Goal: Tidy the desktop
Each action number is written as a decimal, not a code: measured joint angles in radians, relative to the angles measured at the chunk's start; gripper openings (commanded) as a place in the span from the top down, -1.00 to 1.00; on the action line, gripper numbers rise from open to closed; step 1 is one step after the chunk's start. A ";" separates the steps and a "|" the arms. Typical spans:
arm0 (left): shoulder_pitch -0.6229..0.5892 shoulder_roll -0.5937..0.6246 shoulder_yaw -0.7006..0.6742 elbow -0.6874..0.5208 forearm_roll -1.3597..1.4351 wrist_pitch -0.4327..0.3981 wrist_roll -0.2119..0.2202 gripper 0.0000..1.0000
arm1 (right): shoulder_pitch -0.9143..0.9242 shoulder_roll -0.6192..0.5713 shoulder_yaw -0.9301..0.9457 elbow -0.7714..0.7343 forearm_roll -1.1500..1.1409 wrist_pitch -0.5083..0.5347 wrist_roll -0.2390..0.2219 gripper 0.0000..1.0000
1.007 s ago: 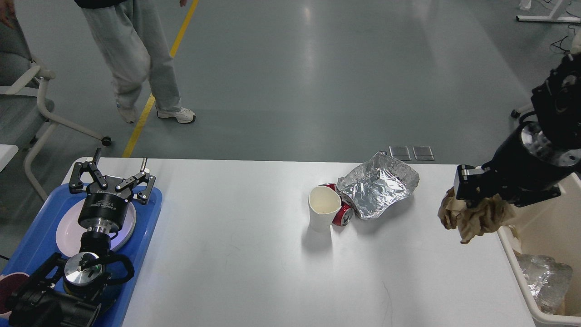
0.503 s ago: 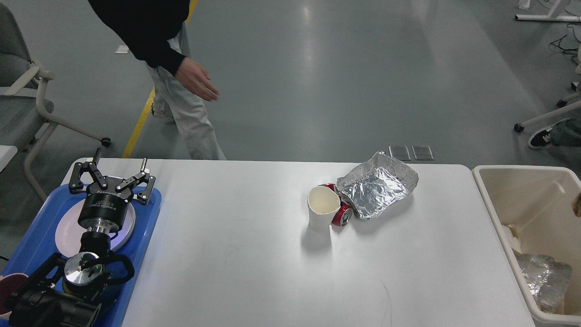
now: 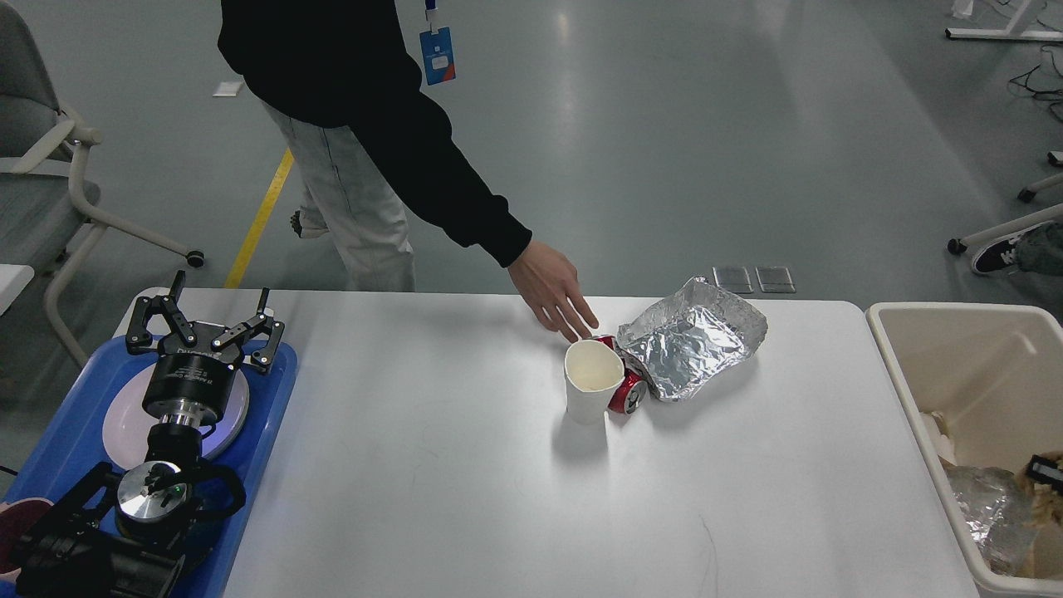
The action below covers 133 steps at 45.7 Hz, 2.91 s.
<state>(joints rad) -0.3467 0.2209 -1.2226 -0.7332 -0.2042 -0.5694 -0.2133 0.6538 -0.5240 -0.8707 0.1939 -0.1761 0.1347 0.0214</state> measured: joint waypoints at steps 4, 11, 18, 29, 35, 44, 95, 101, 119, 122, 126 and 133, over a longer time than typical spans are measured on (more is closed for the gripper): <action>0.000 0.000 0.000 0.000 0.000 0.000 0.000 -0.92 | -0.074 0.053 0.023 -0.051 0.001 -0.050 -0.017 1.00; 0.000 0.000 0.000 0.000 0.000 -0.001 0.000 -0.92 | -0.117 0.081 0.052 -0.065 0.001 -0.093 -0.035 1.00; 0.000 0.000 0.000 0.000 0.000 -0.001 0.000 -0.92 | -0.120 0.079 0.059 -0.065 0.001 -0.102 -0.036 -0.85; 0.000 0.000 0.000 0.000 0.000 -0.001 0.000 -0.92 | -0.120 0.080 0.056 -0.061 0.001 -0.126 -0.028 -1.00; 0.000 0.000 0.000 0.000 0.000 -0.001 0.000 -0.92 | -0.119 0.081 0.056 -0.056 0.000 -0.126 -0.028 -1.00; 0.000 0.000 0.000 0.000 0.000 -0.001 0.000 -0.93 | -0.109 0.072 0.056 -0.050 0.000 -0.119 -0.028 -1.00; 0.000 0.000 0.000 0.000 0.000 -0.001 0.000 -0.92 | 1.473 0.195 -0.414 1.162 -0.095 0.650 -0.246 -1.00; 0.000 0.000 0.000 0.000 0.000 -0.001 0.000 -0.92 | 1.583 0.271 -0.402 1.280 -0.042 0.646 -0.244 -1.00; 0.000 0.000 0.000 0.000 0.000 0.000 0.000 -0.92 | 1.649 0.320 -0.315 1.353 0.024 0.503 -0.240 -1.00; 0.000 0.000 0.000 0.000 0.000 0.000 0.000 -0.92 | 1.646 0.323 -0.292 1.346 0.024 0.475 -0.240 -1.00; 0.000 0.000 0.000 0.000 0.000 -0.001 0.000 -0.92 | 1.623 0.333 -0.231 1.318 0.020 0.431 -0.239 -1.00; 0.000 0.000 0.000 0.000 0.000 -0.002 0.000 -0.92 | 1.464 0.391 -0.093 1.150 -0.017 0.411 -0.238 -1.00</action>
<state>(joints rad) -0.3467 0.2209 -1.2226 -0.7333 -0.2038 -0.5710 -0.2132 2.1177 -0.1329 -0.9641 1.3435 -0.1926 0.5454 -0.2164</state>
